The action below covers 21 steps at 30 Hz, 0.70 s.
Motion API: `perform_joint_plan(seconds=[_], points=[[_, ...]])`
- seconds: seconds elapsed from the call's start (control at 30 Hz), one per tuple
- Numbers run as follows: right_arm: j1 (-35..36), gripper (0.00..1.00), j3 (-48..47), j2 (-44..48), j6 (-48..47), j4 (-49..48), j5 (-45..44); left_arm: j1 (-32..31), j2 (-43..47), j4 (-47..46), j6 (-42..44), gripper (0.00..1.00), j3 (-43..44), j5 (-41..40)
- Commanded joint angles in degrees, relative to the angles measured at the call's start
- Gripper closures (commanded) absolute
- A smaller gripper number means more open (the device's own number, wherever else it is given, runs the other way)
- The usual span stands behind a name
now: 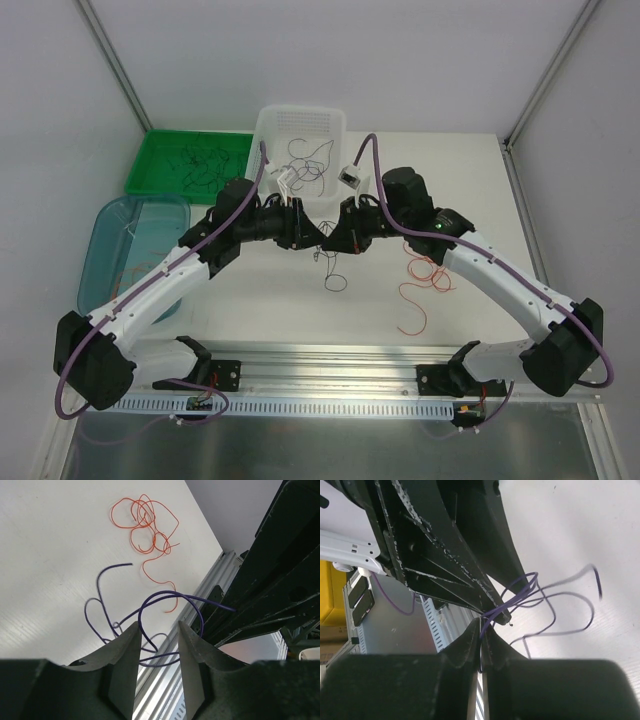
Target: Untangle the cables
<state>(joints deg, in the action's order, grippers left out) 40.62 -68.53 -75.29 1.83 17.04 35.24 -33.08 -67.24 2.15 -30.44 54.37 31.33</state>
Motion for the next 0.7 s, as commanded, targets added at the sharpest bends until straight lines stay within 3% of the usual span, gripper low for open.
perform_joint_plan(seconds=[0.0,0.2,0.47,0.67], points=[[0.42,0.94,-0.29,1.46,-1.39,-3.50,2.90,-0.76,1.68,-5.22,-1.46,0.64,-0.49,1.36],[0.69,0.94,0.42,1.11,-1.47,-4.73,4.21,-1.28,2.03,-9.97,-4.80,0.58,-3.65,-0.47],[1.21,0.89,1.20,1.46,-3.93,-2.01,5.01,-1.37,2.99,-23.85,-16.39,0.35,-12.62,-4.43],[2.00,0.89,1.65,1.90,-3.23,-2.18,5.01,-2.60,1.50,-25.09,-17.72,0.42,-12.71,-7.25]])
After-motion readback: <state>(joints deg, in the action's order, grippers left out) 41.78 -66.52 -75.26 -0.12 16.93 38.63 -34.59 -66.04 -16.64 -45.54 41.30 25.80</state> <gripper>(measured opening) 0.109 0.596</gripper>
